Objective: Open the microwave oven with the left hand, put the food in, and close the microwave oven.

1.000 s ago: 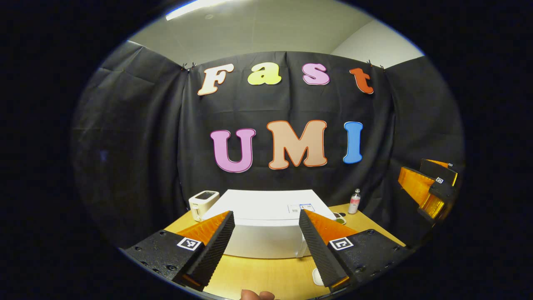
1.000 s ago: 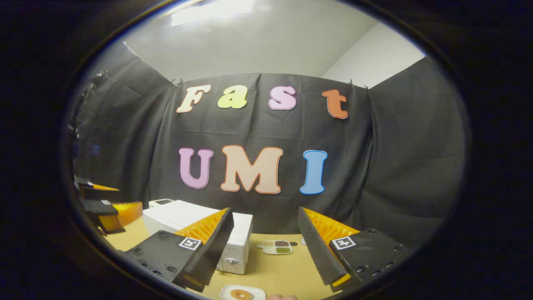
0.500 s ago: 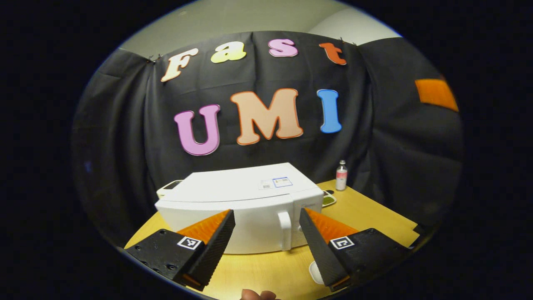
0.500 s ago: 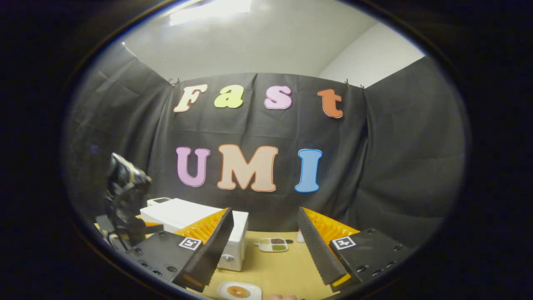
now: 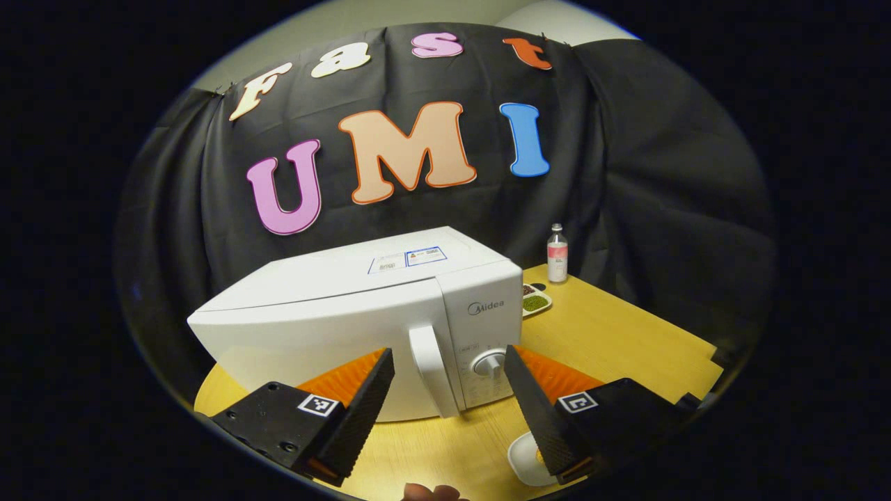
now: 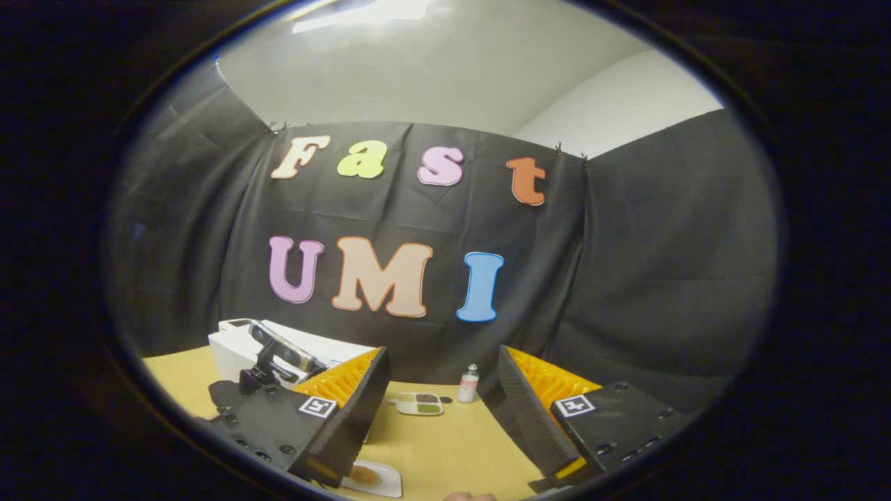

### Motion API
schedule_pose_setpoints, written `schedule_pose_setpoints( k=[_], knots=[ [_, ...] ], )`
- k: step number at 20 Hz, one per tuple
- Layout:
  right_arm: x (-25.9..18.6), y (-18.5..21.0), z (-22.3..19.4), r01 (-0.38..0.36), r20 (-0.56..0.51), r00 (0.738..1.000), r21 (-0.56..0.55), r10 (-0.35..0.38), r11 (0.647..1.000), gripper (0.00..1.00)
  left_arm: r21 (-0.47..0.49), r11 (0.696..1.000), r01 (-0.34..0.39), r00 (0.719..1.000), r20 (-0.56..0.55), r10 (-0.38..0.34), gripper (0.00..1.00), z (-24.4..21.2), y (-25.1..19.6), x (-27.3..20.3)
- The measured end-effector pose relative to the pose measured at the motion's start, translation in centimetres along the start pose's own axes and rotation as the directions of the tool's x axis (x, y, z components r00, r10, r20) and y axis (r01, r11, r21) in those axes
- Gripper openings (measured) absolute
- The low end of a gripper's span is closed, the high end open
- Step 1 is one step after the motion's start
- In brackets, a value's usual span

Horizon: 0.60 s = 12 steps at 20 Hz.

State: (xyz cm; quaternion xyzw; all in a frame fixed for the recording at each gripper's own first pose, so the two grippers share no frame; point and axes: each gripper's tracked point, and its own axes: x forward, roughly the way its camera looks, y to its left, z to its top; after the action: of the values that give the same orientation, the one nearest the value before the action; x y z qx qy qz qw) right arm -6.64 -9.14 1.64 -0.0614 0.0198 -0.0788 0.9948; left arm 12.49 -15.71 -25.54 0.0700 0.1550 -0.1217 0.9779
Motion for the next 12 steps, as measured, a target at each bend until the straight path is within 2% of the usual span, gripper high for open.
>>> schedule_pose_setpoints(
  k=[4, 9, 12],
  knots=[
    [-0.3, -1.6, 1.0, 0.041, 0.03, 0.999, -0.001, -0.041, 0.999, 0.96, -0.022, 1.0, -0.021, 0.999, -0.037, 0.02, 0.99, -1.2, 0.2, 1.8],
    [0.0, -2.2, 0.3, 0.046, 0.01, 0.999, 0.006, -0.046, 0.999, 0.96, -0.049, 0.998, -0.042, 0.998, -0.054, 0.039, 0.96, -1.9, 0.2, 2.8],
    [0.0, -2.3, 0.4, 0.043, 0.01, 0.999, 0.005, -0.043, 0.999, 0.96, -0.078, 0.997, -0.023, 0.997, -0.081, 0.017, 0.93, -2.8, -0.4, 3.4]
  ],
)
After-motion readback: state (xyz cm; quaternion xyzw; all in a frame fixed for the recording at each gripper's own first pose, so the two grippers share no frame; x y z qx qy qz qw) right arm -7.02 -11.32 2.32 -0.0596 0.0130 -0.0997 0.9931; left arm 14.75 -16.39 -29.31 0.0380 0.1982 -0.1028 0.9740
